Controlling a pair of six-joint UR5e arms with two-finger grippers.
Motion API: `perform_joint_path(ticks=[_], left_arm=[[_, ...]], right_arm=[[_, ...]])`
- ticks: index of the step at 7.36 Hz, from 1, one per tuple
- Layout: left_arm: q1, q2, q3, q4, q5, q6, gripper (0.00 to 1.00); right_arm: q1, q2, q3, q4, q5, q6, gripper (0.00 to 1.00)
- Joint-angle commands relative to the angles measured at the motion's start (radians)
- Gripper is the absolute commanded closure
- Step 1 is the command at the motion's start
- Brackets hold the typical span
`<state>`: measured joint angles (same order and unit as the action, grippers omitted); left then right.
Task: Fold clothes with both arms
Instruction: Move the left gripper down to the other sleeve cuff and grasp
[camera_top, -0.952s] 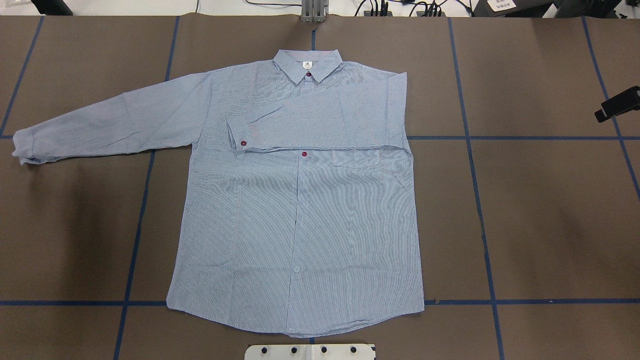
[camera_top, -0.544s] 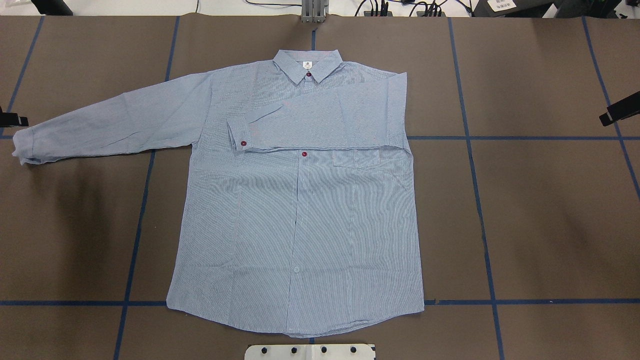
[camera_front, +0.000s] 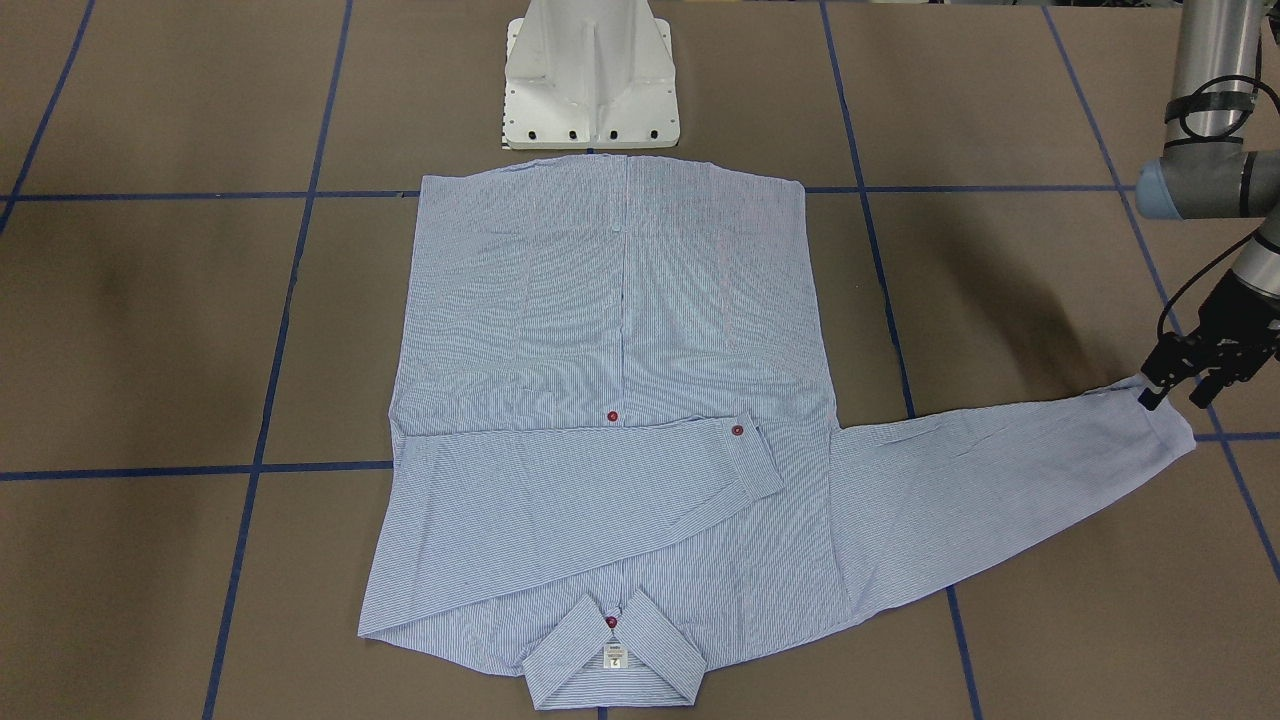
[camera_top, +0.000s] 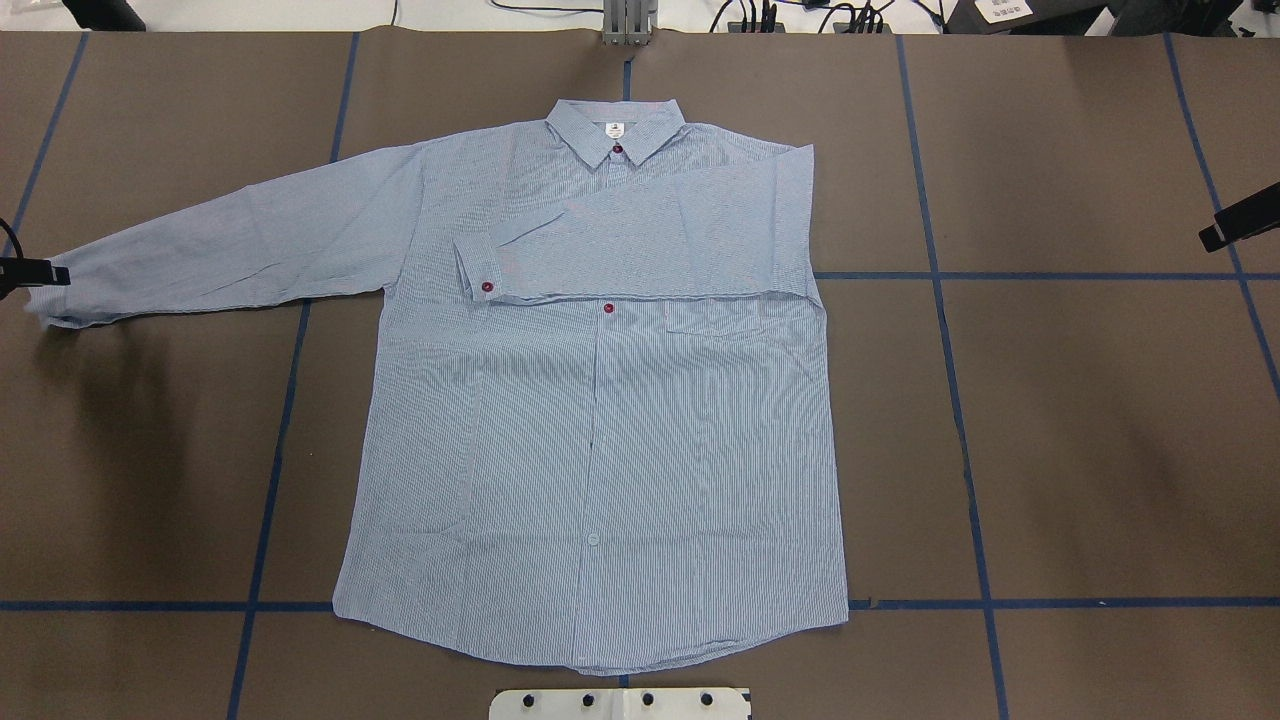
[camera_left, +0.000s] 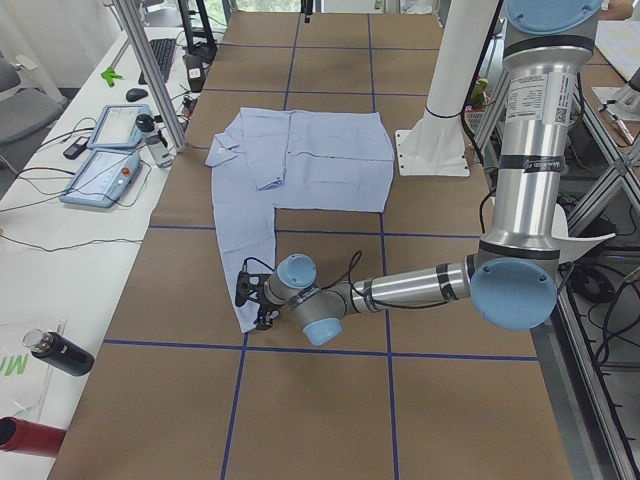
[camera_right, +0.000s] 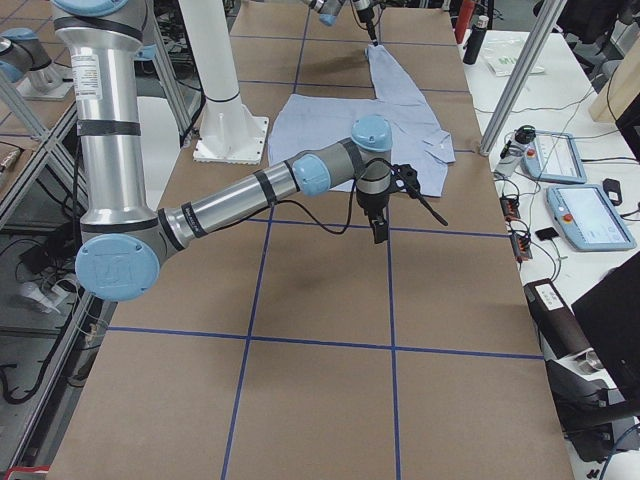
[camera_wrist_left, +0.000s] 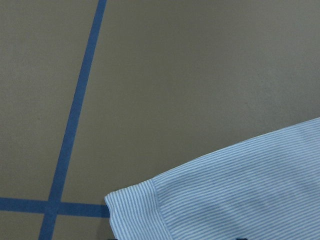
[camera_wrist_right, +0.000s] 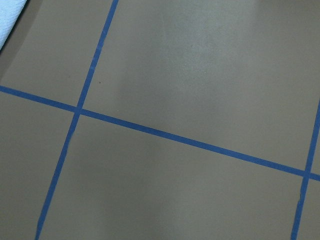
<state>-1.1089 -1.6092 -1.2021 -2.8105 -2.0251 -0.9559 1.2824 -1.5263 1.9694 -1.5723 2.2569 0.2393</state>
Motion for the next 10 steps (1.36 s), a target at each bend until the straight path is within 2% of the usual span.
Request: perform_joint_path(ticks=[1,5,7,8,10], left_arm=[[0.021,0.005,0.004,-0.004,-0.003,-0.001,0.17],[0.038,0.012,0.004,-0.004,-0.001,0.0,0.22],[0.041,0.012,0.004,-0.004,-0.001,0.0,0.27],[0.043,0.014,0.004,-0.004,-0.001,0.0,0.33],[0.043,0.015,0.003,-0.009,-0.001,0.011,0.77]], right_arm=[[-0.002,0.0,0.0,0.0,0.0,0.0,0.0],[0.0,0.002,0.0,0.0,0.0,0.0,0.0],[-0.002,0.003,0.0,0.0,0.0,0.002,0.0],[-0.002,0.003,-0.001,0.0,0.0,0.002,0.0],[-0.002,0.005,-0.001,0.0,0.001,0.002,0.0]])
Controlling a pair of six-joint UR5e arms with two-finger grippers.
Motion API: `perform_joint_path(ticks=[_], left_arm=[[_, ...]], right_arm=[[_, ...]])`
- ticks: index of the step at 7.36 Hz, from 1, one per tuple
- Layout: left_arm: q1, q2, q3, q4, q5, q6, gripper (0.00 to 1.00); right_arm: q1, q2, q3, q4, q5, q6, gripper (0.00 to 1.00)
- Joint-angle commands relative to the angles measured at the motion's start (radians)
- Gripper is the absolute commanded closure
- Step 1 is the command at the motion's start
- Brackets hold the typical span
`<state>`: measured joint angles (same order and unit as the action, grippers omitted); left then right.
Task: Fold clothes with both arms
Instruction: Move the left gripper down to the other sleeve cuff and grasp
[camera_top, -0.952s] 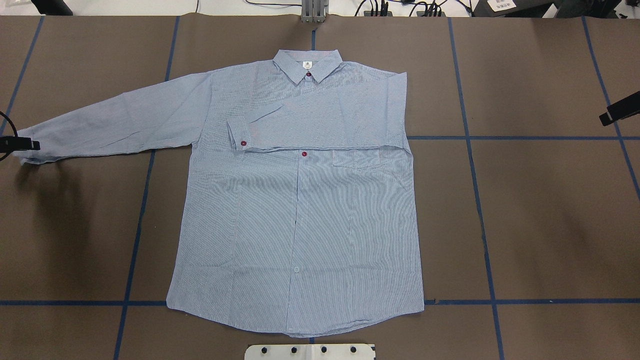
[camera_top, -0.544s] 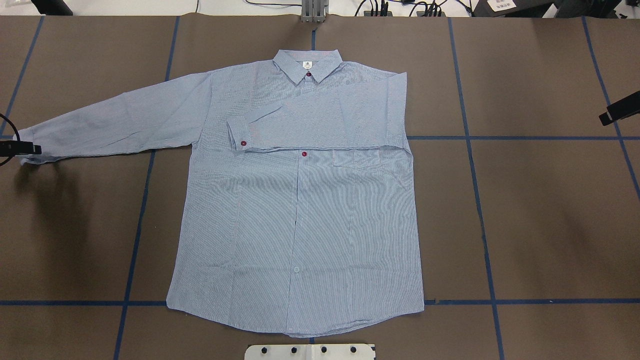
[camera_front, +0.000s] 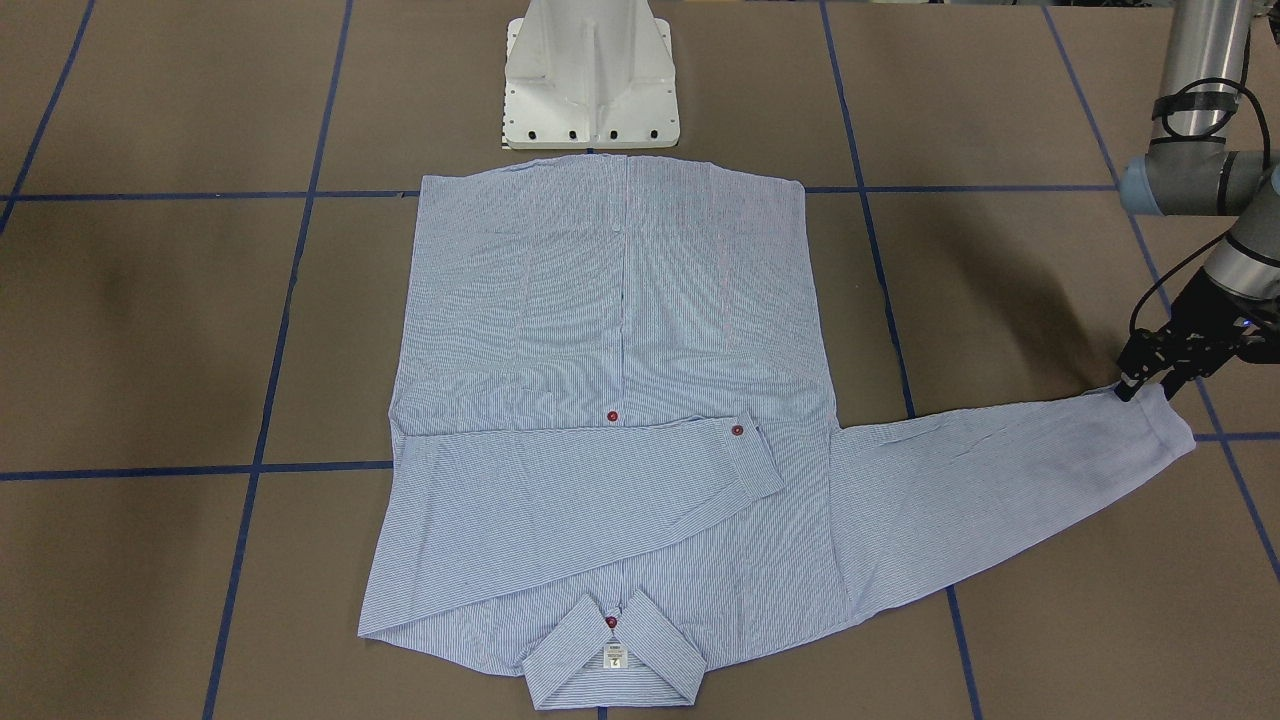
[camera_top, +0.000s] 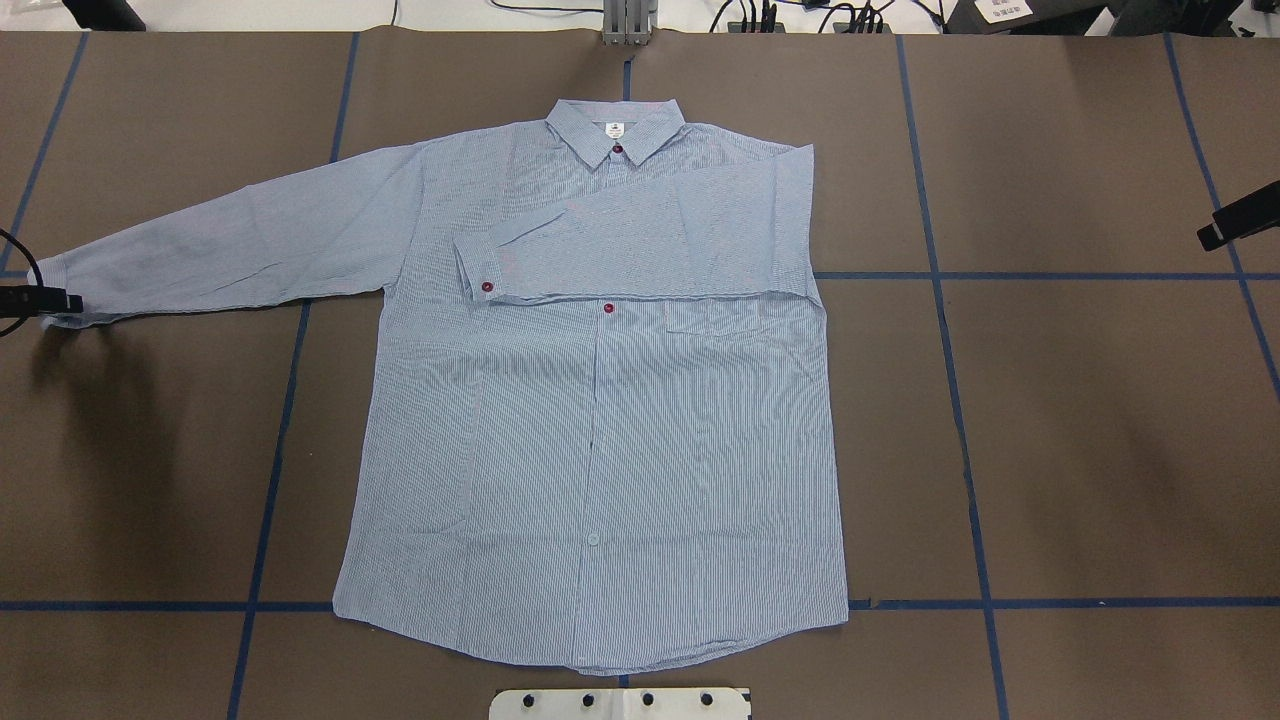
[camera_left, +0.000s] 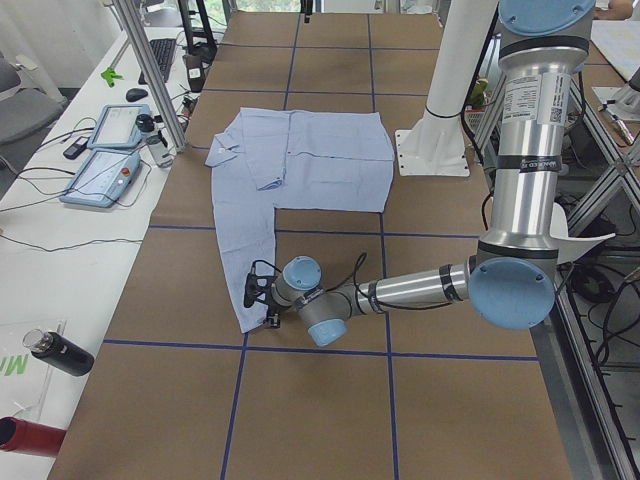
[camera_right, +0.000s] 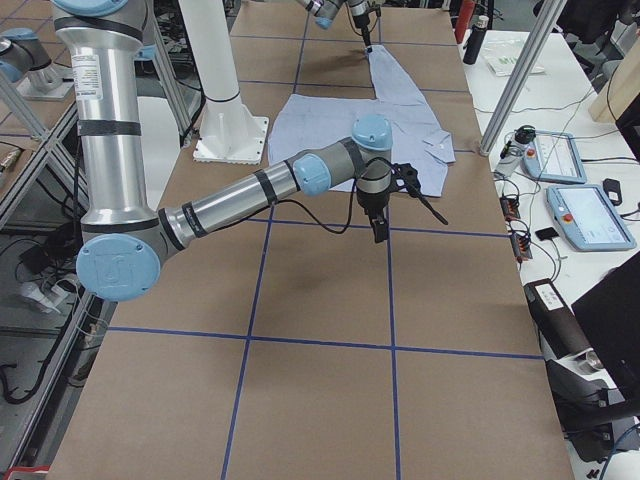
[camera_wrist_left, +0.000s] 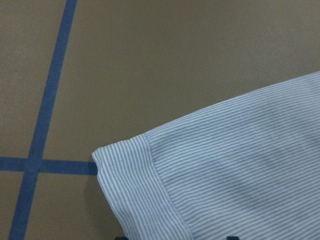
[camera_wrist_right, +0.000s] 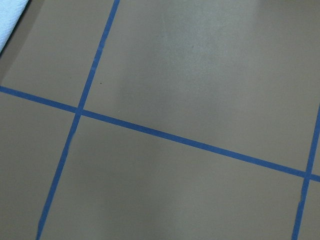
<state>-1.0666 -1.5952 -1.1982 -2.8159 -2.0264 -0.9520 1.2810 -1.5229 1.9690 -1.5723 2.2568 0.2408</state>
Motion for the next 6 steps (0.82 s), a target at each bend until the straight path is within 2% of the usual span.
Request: perform_joint_path(ticks=[1,5,6], left_arm=[[0.001,0.007,-0.007,-0.004,0.0,0.009,1.0],[-0.001,0.0,-0.076,0.019,0.005,0.01,1.0],[0.004,-0.02,-0.104,0.07,0.005,0.01,1.0]], right_arm=[[0.0,0.001,0.001,0.0,0.001,0.0,0.0],[0.0,0.003,0.005,0.002,0.006,0.035,0.0],[0.0,0.003,0.005,0.002,0.006,0.035,0.0]])
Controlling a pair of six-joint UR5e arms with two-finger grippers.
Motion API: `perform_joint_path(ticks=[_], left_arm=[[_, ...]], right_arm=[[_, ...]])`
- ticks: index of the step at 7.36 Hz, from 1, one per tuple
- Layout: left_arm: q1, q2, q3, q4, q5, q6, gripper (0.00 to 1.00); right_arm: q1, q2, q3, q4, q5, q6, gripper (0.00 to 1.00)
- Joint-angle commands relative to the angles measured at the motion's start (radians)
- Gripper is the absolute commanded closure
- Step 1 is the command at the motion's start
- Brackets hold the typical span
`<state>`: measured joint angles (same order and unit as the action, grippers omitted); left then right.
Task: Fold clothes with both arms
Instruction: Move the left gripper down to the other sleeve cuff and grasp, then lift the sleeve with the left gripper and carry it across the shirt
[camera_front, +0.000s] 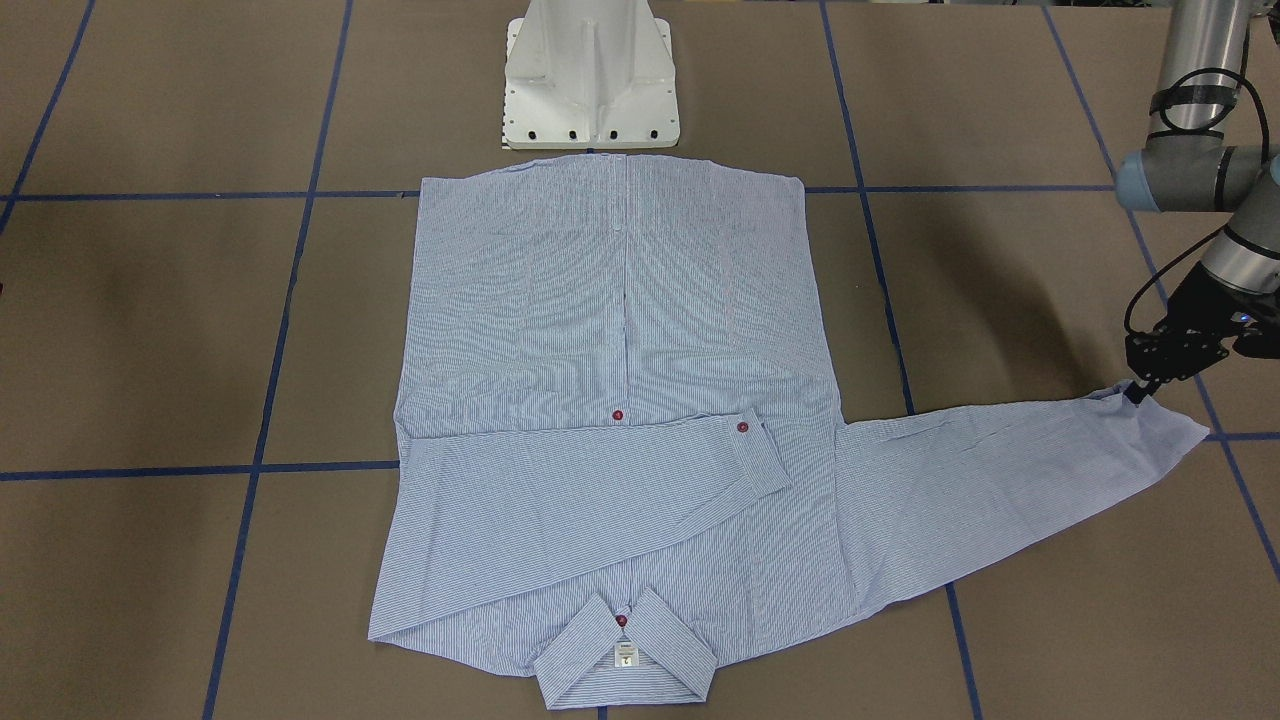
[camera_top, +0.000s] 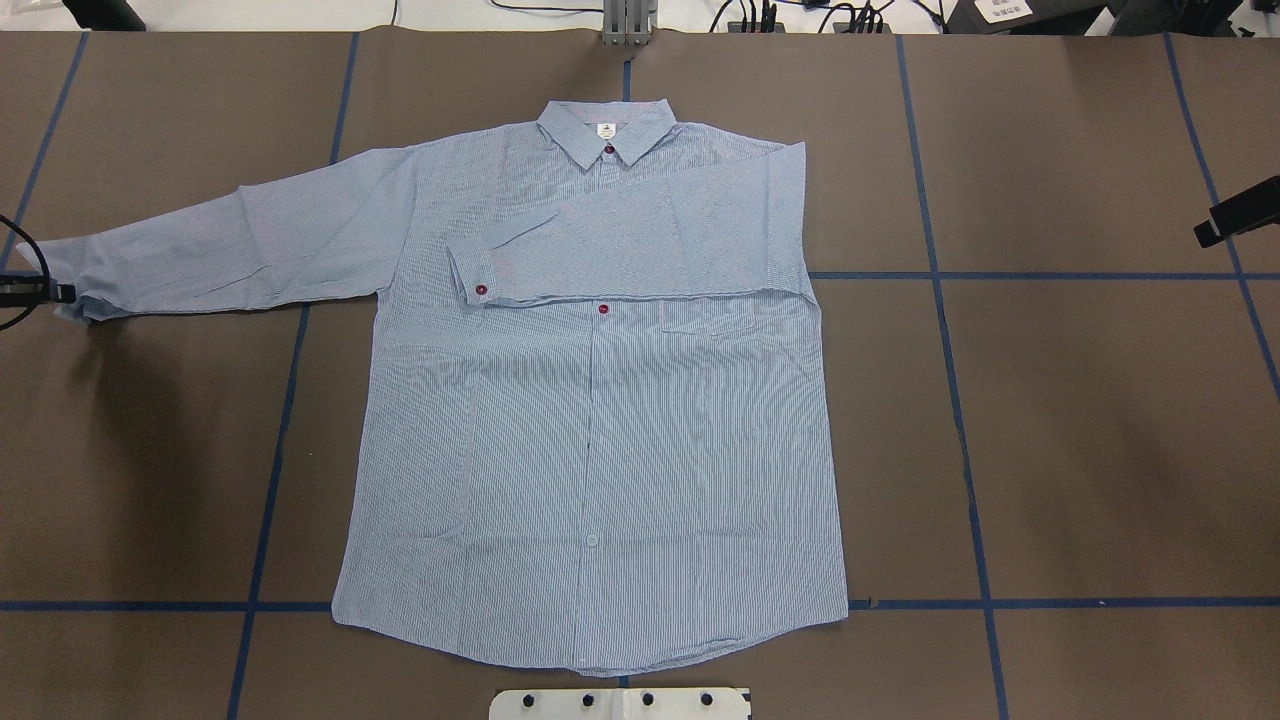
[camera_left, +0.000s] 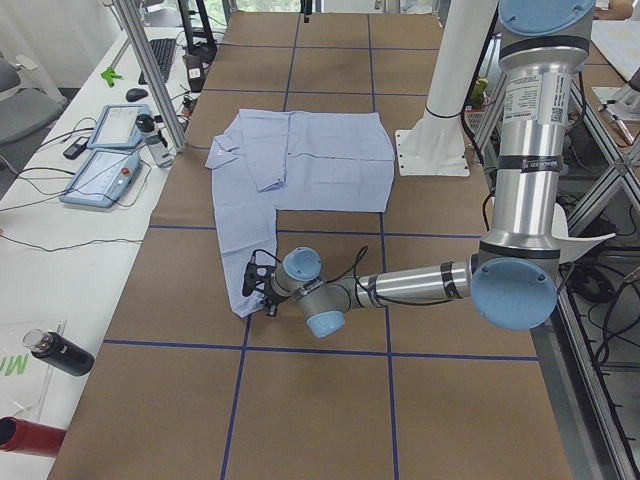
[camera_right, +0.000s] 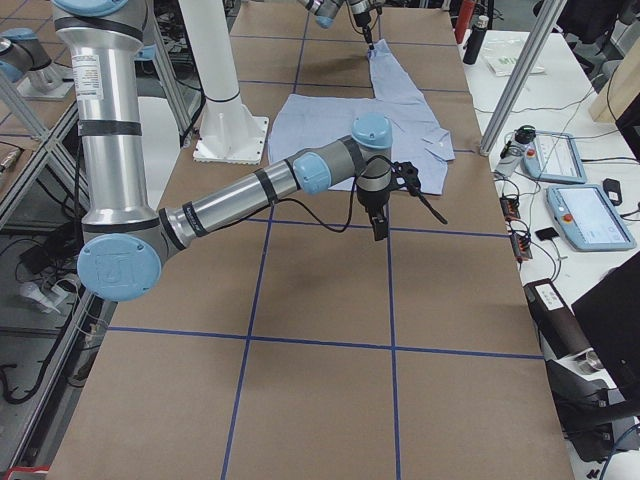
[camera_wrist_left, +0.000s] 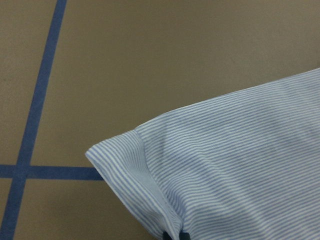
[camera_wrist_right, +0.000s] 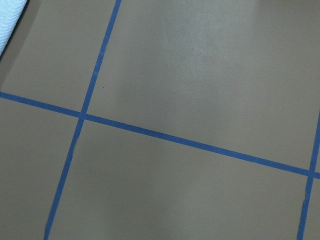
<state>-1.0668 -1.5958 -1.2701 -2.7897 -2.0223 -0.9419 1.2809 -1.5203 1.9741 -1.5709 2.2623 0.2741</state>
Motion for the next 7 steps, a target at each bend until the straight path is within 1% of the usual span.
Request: perform_joint_path(ticks=[1,2,3,4,6,7], left_arm=[[0.005,-0.054,-0.085,0.143,0.001,0.0,1.0],[0.005,-0.09,-0.148,0.251,0.001,0.0,1.0],[0.019,-0.148,-0.204,0.382,0.001,0.002,1.0],[0.059,-0.223,-0.253,0.52,0.004,0.0,1.0],[0.149,-0.449,-0.32,0.899,0.011,-0.006,1.0],[0.19,-0.548,-0.319,1.009,0.01,-0.014,1.0]], right_arm=[[0.0,0.0,0.0,0.0,0.0,0.002,0.0],[0.0,0.0,0.0,0.0,0.0,0.002,0.0],[0.0,0.0,-0.001,0.0,0.0,0.002,0.0],[0.0,0.0,-0.001,0.0,0.0,0.002,0.0],[0.0,-0.001,-0.003,0.0,0.0,0.002,0.0],[0.0,-0.001,-0.003,0.0,0.0,0.002,0.0]])
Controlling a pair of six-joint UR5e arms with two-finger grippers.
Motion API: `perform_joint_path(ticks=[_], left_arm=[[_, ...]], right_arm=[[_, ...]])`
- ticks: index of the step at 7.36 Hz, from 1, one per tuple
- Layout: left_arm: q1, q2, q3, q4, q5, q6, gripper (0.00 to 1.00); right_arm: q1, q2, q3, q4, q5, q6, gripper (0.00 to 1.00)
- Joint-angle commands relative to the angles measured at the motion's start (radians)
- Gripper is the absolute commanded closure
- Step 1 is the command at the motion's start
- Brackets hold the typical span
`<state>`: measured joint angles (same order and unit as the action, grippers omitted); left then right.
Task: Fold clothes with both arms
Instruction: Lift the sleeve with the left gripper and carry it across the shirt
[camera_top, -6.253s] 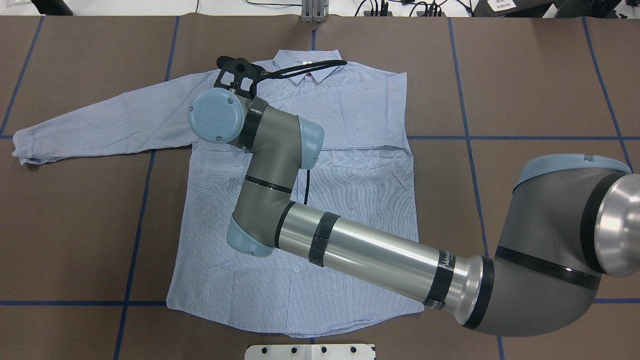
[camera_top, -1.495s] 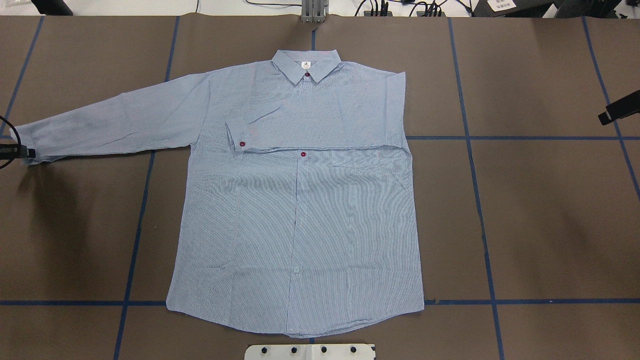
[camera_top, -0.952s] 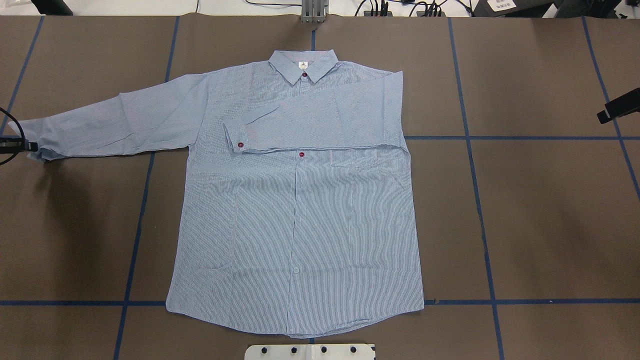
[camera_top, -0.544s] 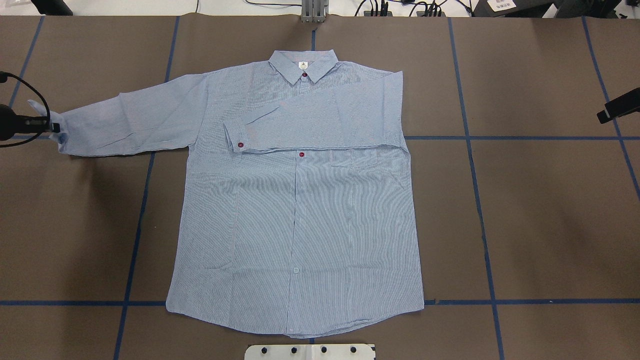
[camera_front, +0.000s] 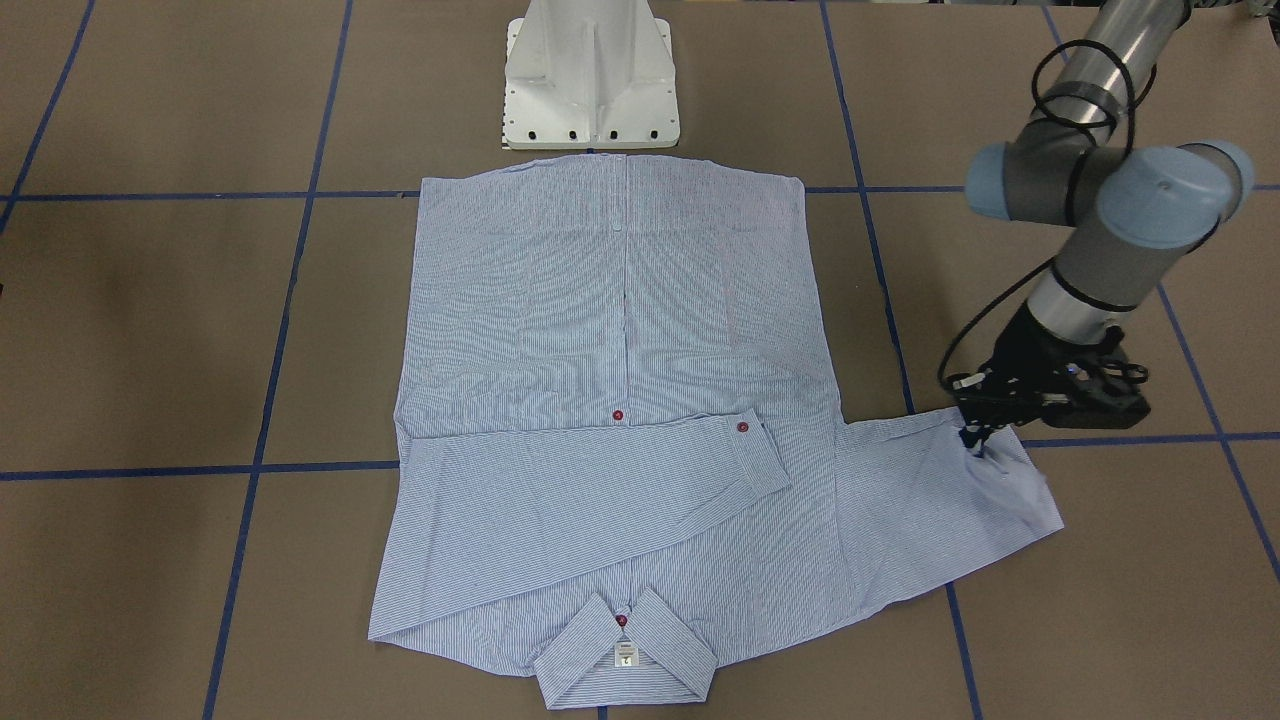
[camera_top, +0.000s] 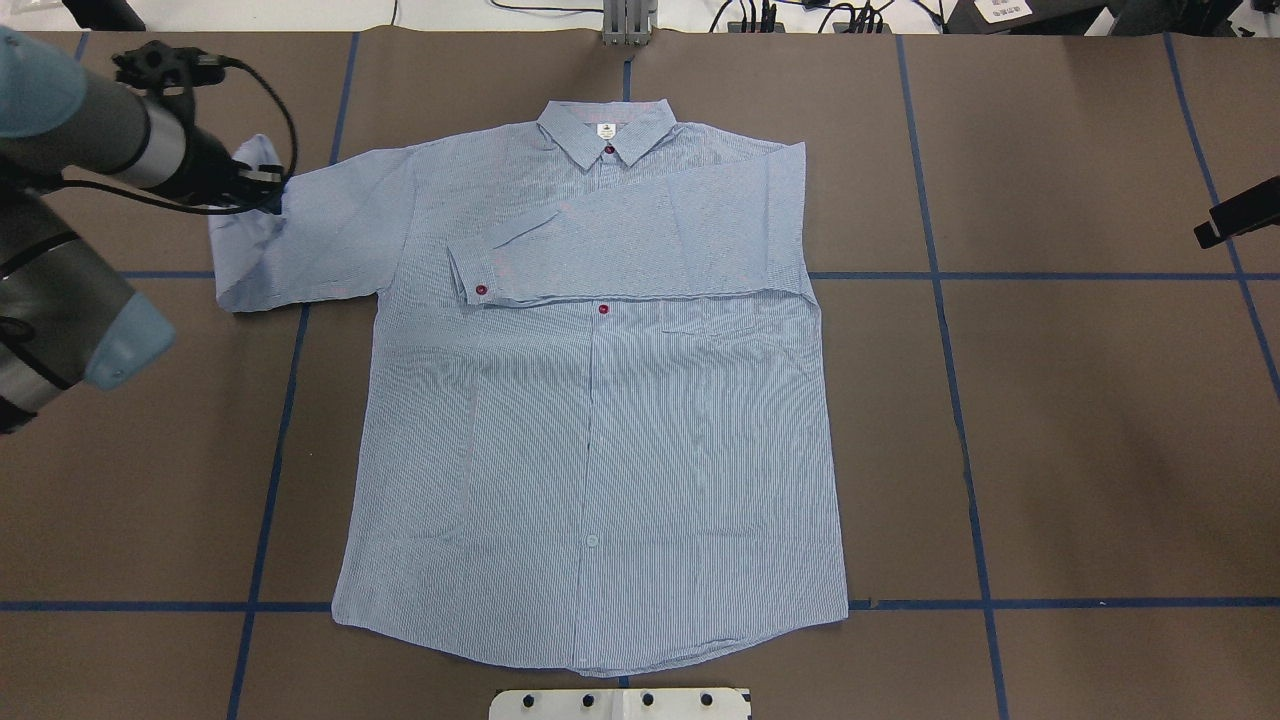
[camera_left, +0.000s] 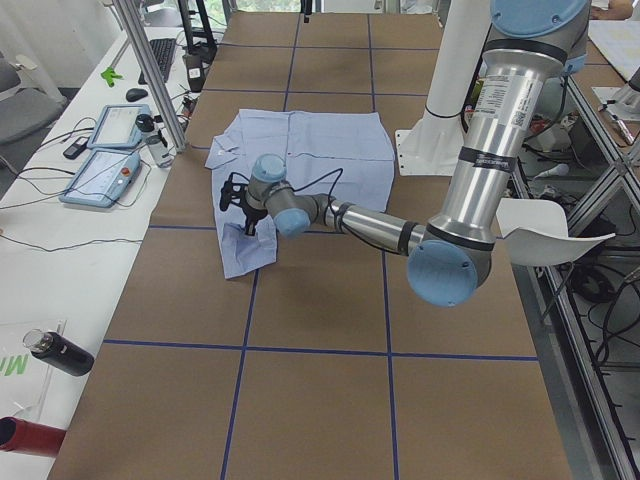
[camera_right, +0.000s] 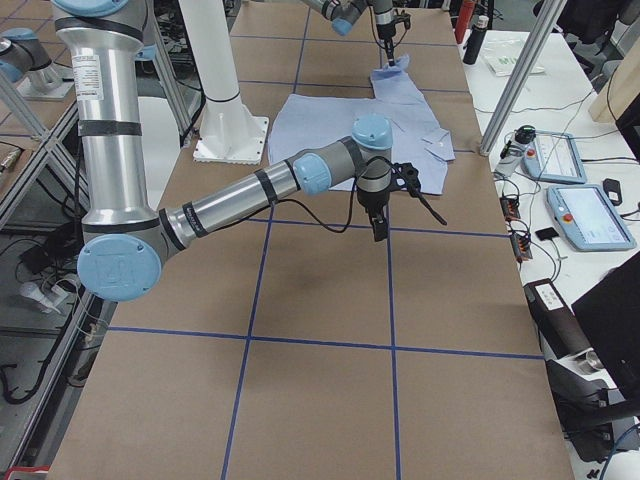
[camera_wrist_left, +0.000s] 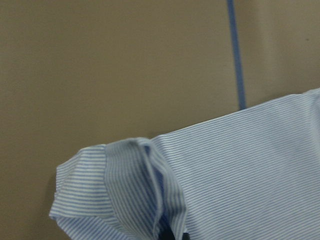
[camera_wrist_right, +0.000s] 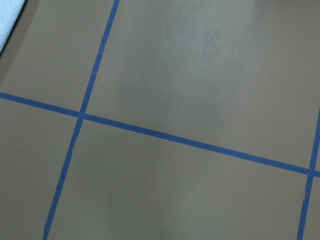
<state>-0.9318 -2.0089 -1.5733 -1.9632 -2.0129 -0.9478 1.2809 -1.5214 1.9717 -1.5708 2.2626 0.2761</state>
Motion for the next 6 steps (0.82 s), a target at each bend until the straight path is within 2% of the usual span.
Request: perform_joint_path(ticks=[1,3,4,6], left_arm=[[0.085,-0.204,-0.013,0.232,0.0,-0.011,1.0],[0.146,-0.356,0.018,0.34,0.032,-0.107,1.0],[0.154,-0.42,0.068,0.349,0.039,-0.159,1.0],[0.178,-0.569,0.25,0.345,0.072,-0.227,1.0]], right_arm=[[0.0,0.0,-0.002,0.0,0.0,0.0,0.0],[0.0,0.0,-0.002,0.0,0.0,0.0,0.0],[0.0,0.0,-0.004,0.0,0.0,0.0,0.0],[0.0,0.0,-0.004,-0.002,0.0,0.002,0.0]])
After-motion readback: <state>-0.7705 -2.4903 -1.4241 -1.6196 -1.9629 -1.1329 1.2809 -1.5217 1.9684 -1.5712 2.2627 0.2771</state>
